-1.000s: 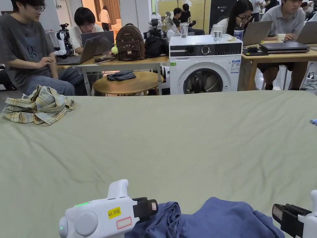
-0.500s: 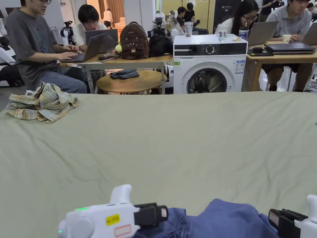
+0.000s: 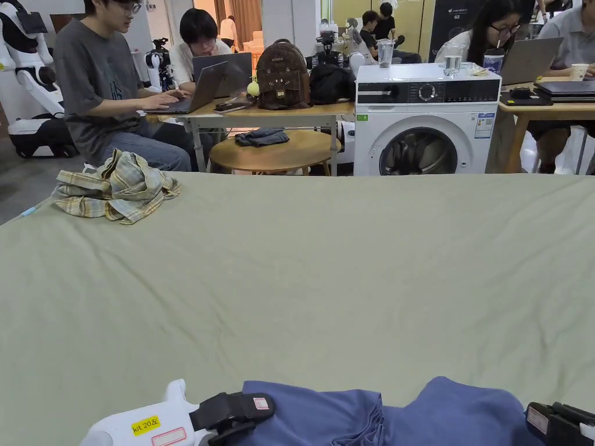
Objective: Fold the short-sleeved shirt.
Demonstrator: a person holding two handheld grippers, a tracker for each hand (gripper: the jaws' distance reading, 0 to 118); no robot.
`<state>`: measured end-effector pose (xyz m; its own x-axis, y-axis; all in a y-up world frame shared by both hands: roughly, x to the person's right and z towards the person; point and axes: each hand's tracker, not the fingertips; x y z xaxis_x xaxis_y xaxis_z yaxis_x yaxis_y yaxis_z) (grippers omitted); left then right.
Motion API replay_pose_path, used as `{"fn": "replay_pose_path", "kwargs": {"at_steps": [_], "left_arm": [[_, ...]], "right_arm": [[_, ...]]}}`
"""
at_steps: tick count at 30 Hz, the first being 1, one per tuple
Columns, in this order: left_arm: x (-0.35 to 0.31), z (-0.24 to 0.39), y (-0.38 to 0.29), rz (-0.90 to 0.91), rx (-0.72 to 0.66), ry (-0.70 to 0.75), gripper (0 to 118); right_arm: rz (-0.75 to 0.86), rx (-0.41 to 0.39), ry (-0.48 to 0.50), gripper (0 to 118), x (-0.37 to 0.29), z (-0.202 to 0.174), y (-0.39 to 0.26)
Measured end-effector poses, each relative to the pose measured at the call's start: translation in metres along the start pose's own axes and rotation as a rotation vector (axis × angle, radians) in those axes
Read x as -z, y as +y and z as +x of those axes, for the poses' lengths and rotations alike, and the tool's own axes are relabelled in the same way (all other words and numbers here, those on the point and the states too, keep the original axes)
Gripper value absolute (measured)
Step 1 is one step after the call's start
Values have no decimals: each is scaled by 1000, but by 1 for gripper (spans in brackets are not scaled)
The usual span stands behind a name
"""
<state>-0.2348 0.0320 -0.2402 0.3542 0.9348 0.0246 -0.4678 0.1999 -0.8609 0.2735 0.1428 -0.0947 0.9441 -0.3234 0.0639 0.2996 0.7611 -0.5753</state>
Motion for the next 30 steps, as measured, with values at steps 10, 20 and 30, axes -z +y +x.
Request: {"fn": "replay_pose_path", "kwargs": {"at_steps": [10,20,30], "left_arm": [[-60,99,-2,195,267,172,6],[65,198,-65,-106,625,292,6],[172,190,-119,-350,601,136,49]], "right_arm": [[15,27,3,0,-2,11,8],[36,50,20,0,-10,12,4],[33,48,-39,0,-28,35,-7]]}}
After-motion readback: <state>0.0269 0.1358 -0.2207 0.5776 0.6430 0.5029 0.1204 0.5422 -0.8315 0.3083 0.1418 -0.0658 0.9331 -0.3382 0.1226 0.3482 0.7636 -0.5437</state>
